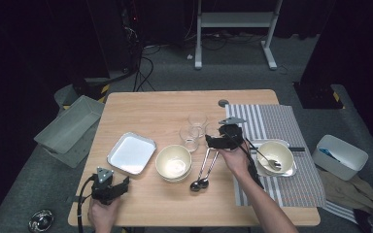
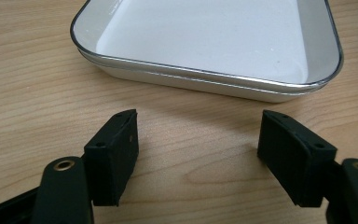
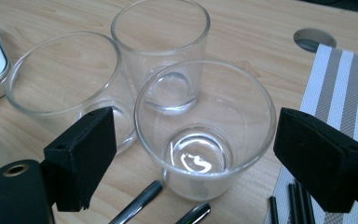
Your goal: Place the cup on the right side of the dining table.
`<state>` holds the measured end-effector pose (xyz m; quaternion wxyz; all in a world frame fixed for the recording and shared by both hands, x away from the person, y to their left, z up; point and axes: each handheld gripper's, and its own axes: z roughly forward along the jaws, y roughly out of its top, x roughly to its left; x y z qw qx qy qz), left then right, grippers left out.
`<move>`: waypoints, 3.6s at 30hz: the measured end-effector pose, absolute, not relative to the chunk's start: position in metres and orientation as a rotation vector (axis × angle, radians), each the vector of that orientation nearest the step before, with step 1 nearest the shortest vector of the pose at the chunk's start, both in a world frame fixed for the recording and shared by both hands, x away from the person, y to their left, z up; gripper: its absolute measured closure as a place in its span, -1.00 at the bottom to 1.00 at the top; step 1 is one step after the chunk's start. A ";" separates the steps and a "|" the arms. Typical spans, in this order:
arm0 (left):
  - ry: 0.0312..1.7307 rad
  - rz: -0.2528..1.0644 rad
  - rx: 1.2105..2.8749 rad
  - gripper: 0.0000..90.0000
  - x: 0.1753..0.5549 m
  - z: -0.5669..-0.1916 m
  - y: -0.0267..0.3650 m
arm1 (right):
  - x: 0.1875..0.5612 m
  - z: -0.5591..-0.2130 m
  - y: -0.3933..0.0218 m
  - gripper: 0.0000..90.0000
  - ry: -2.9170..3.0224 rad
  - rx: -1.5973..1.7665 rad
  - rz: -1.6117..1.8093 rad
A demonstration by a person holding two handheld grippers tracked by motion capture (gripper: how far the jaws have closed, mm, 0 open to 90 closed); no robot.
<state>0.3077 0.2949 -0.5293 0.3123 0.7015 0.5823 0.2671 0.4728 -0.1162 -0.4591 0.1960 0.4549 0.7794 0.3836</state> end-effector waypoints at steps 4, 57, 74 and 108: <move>1.536 0.704 1.851 -0.35 0.308 -0.529 0.295 | 0.477 -0.464 -0.118 -0.72 2.188 1.295 1.077; 1.536 0.703 1.850 -0.35 0.308 -0.529 0.295 | 0.499 -0.480 -0.103 -0.62 2.218 1.227 1.018; 1.536 0.703 1.850 -0.35 0.308 -0.529 0.295 | 0.499 -0.480 -0.103 -0.60 2.215 1.225 1.018; 1.535 0.700 1.849 -0.34 0.308 -0.529 0.295 | 0.494 -0.473 -0.105 -0.60 2.218 1.186 1.004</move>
